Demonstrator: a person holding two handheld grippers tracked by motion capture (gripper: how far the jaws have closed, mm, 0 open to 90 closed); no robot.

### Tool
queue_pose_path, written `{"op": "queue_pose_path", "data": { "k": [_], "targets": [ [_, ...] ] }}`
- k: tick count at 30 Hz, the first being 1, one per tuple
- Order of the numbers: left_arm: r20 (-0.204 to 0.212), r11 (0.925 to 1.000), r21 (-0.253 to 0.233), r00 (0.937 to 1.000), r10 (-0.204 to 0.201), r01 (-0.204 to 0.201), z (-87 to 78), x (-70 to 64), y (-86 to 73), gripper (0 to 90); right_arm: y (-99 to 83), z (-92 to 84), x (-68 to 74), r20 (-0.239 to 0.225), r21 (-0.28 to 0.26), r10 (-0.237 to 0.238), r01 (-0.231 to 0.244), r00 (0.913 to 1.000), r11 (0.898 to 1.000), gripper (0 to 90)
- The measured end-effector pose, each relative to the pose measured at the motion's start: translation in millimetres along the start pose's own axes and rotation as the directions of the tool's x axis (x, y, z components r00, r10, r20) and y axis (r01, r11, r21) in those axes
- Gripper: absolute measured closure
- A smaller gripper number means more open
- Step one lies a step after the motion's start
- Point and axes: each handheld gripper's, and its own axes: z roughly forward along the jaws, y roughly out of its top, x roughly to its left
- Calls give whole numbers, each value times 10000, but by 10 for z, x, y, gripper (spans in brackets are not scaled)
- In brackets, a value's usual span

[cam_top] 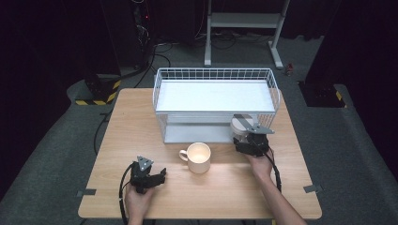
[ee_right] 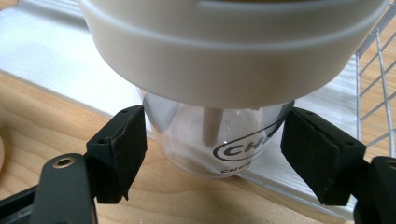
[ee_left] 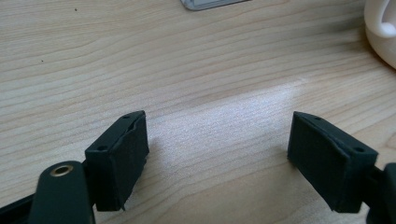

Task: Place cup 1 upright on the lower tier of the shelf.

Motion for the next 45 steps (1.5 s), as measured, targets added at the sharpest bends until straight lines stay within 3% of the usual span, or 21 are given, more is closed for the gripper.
{"op": "queue_pose_path", "data": {
  "k": [16, 20, 21, 26, 27, 34, 36, 45],
  "targets": [
    [1, 10000, 0, 10000, 1, -1, 0, 0, 0, 206, -12, 152, -10, 493, 47, 205, -208, 9986, 9998, 319],
    [4, 10000, -1, 10000, -1, 1, 0, 0, 0, 206, 17, 187, -6, 513, 210, 544, -555, 9972, 9982, 329],
    [7, 10000, 6, 10000, -11, 11, -1, -1, 0, 206, 27, 199, -18, 499, 189, 397, -407, 9980, 9990, 336],
    [4, 10000, 0, 10000, 2, -2, 0, 0, 0, 206, 67, 244, -15, 608, 200, 667, -680, 9959, 9975, 366],
    [6, 10000, 2, 10000, -1, 1, 0, 0, 0, 206, 67, 252, -27, 650, 143, 512, -522, 9966, 9985, 375],
    [11, 10000, 8, 10000, -11, 11, -1, -1, 0, 206, 77, 282, -39, 756, 121, 787, -798, 9940, 9967, 419],
    [12, 10000, 11, 10000, -4, 4, -1, -1, 0, 206, 103, 299, -55, 783, 104, 562, -572, 9953, 9983, 426],
    [11, 10000, 14, 10000, -1, 1, -1, 0, 0, 206, 150, 362, -44, 1056, 159, 728, -749, 9917, 9971, 520]
  ]
}}
